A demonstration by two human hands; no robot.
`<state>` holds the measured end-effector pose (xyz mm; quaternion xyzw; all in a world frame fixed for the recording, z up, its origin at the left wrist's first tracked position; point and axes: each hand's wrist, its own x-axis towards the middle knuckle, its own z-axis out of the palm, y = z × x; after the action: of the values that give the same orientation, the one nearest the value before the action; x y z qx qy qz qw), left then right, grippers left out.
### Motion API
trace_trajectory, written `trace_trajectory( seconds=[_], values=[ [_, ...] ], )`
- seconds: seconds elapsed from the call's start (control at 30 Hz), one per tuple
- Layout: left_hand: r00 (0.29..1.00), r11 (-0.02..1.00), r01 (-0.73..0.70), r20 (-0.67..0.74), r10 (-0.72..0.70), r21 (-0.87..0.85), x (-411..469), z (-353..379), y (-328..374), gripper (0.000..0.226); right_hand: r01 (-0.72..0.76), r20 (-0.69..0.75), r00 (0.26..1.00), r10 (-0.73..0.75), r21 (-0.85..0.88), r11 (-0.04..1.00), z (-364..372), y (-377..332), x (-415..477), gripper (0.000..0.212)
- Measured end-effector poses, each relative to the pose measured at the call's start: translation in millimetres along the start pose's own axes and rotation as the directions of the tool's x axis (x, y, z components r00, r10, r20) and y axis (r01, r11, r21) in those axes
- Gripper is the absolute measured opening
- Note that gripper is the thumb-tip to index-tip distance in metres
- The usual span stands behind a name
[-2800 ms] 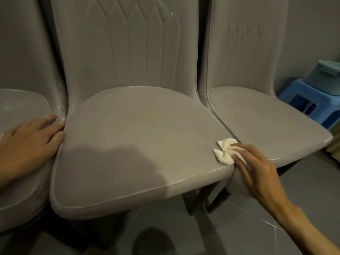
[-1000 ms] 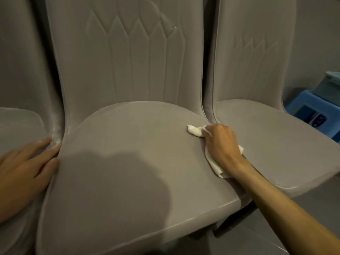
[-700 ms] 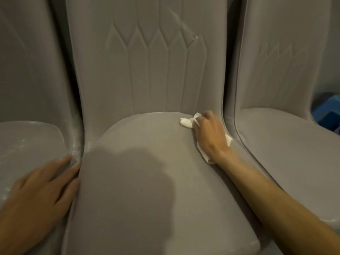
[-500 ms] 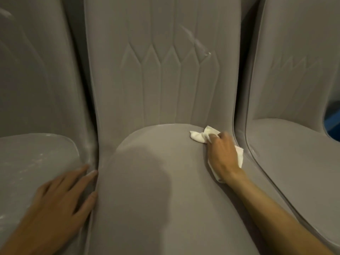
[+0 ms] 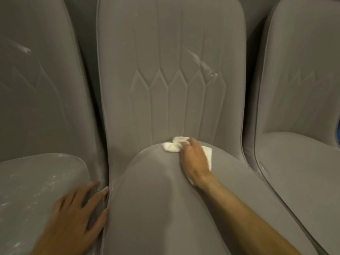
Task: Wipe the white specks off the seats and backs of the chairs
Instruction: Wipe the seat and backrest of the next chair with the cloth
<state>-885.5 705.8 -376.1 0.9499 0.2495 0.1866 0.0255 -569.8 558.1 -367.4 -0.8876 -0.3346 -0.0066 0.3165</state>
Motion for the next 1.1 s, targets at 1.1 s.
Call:
trace_trajectory(
  seconds=[1.1],
  values=[
    [0.982, 0.999, -0.007, 0.190, 0.015, -0.047, -5.7, 5.2, -13.2, 0.053, 0.544, 0.174, 0.812, -0.557, 0.121, 0.831, 36.6, -87.5, -71.7, 0.029]
  ],
)
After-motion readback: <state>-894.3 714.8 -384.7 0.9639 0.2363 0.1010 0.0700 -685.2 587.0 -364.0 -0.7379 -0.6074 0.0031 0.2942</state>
